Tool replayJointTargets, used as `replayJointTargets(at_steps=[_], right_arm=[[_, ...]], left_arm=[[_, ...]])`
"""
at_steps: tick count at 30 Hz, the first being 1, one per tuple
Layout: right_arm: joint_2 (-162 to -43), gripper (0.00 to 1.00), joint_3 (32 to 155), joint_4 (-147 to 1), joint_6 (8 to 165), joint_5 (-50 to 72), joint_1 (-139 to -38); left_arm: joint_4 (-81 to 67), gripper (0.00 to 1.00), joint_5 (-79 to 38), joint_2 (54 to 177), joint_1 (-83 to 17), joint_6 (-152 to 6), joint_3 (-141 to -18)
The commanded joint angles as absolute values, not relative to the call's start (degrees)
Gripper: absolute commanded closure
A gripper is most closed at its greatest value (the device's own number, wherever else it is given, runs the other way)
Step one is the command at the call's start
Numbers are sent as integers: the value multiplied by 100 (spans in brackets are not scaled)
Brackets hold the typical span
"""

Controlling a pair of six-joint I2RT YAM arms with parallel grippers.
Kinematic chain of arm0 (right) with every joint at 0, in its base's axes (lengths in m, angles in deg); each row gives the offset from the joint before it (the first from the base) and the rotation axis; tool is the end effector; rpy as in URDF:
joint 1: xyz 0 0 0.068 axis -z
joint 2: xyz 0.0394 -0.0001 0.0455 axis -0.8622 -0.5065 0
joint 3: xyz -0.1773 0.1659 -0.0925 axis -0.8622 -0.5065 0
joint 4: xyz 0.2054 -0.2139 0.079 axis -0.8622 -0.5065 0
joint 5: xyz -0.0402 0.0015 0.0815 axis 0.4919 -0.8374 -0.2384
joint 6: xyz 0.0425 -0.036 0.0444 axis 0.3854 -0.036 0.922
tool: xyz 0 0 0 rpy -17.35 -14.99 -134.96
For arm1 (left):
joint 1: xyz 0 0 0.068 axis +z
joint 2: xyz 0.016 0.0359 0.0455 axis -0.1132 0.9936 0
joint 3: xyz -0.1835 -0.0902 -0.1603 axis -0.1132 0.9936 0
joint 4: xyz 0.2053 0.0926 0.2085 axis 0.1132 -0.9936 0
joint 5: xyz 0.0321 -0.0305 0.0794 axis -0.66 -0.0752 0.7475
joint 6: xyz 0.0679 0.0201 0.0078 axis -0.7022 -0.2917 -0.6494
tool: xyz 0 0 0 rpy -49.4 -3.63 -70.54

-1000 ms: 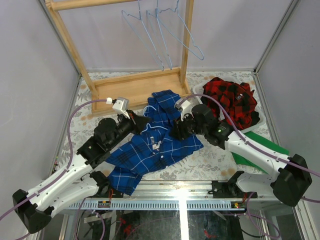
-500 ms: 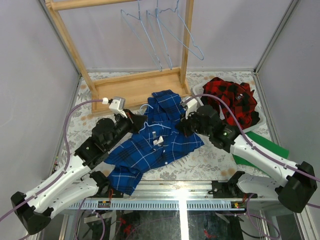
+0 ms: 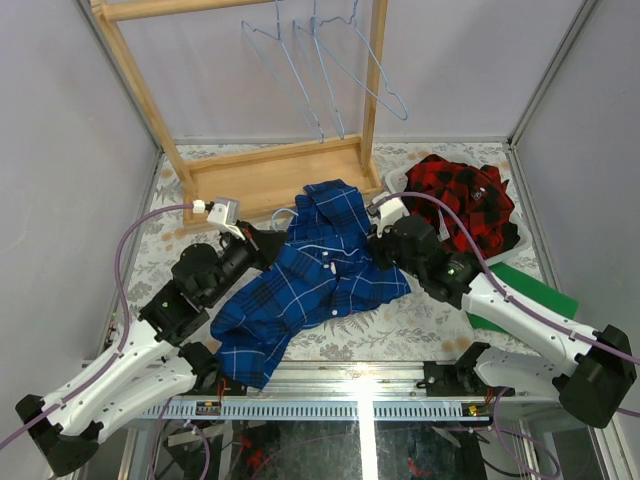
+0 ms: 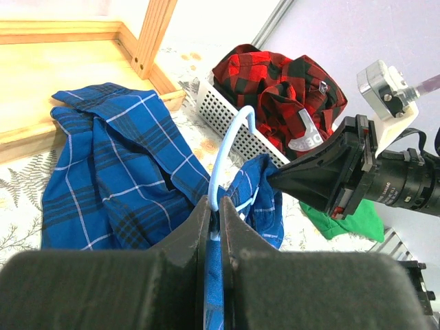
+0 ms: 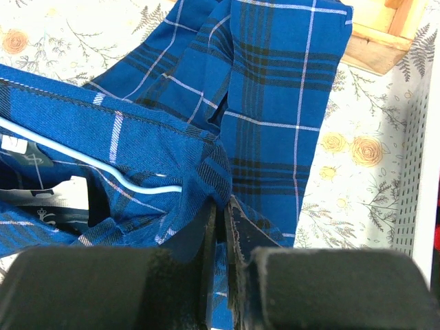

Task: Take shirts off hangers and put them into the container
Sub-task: Remove the shirt from the hanger.

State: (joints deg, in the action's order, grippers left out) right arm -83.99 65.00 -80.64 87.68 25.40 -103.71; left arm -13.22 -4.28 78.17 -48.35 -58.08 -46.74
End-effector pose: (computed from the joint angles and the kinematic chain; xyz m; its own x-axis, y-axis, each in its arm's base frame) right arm 0.2372 0.2200 0.2637 -0.3648 -0.1675 -0.9159 -0.5658 0.8211 0.0752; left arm 0.1893 -0.1591 0.3282 -0.2812 -0.3332 -0.8999 0.4849 0.7599 -0.4329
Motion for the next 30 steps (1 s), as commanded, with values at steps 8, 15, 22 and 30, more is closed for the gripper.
replayJointTargets(at_steps=[8, 15, 22, 30], right_arm=[[-8573, 77, 6976, -8612, 8811, 2904, -10338], [-8137, 32, 6777, -8084, 8959, 1470, -10340], [-8634, 27, 7072, -8347, 8937, 658, -10338], [-9091, 22, 7416, -8309, 9878, 2250, -10340]], left_arm=[[-1021, 100, -130, 7467, -4831, -5816, -4663], [-980, 100, -36, 7500, -4835, -5770, -4639], [-950, 100, 58, 7513, -4839, -5712, -4610], [-1020, 100, 58, 7510, -4834, -5698, -4666]])
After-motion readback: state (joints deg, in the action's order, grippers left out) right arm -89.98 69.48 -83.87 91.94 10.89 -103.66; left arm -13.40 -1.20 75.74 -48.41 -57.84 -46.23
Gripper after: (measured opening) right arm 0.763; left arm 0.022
